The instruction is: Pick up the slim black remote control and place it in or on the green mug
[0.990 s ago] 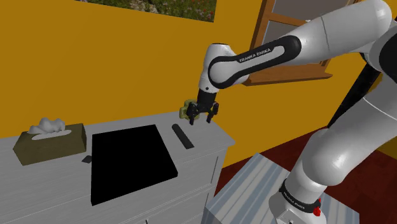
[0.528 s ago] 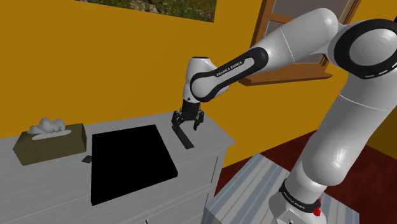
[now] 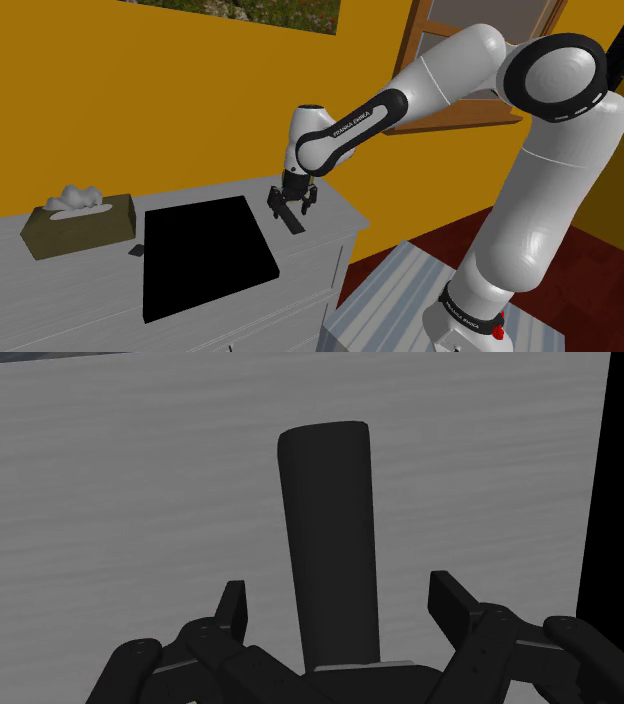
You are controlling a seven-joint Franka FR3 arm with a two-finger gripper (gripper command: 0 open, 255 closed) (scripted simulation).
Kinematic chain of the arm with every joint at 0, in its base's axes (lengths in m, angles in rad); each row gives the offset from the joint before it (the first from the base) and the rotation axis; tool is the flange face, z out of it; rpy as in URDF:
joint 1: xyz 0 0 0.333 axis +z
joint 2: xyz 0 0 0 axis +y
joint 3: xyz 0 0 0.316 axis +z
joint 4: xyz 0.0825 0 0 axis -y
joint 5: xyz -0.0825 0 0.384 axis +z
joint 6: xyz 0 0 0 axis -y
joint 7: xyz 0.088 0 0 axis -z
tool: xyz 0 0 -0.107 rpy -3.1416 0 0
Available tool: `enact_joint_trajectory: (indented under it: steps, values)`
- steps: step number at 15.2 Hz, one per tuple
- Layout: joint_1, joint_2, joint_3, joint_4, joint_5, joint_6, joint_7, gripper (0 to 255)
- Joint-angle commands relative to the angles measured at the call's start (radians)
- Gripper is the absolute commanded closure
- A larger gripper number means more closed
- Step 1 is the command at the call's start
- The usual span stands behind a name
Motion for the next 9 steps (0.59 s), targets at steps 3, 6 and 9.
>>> enact_joint_trajectory:
  steps: [3,6,9]
  values:
    - [0.001,0.003,0.000,-0.001,-0.001,0.005,0.001,0]
    - [0.001,0.003,0.000,-0.001,-0.001,0.005,0.001,0]
    - [0.001,0.003,0.000,-0.001,-0.001,0.005,0.001,255]
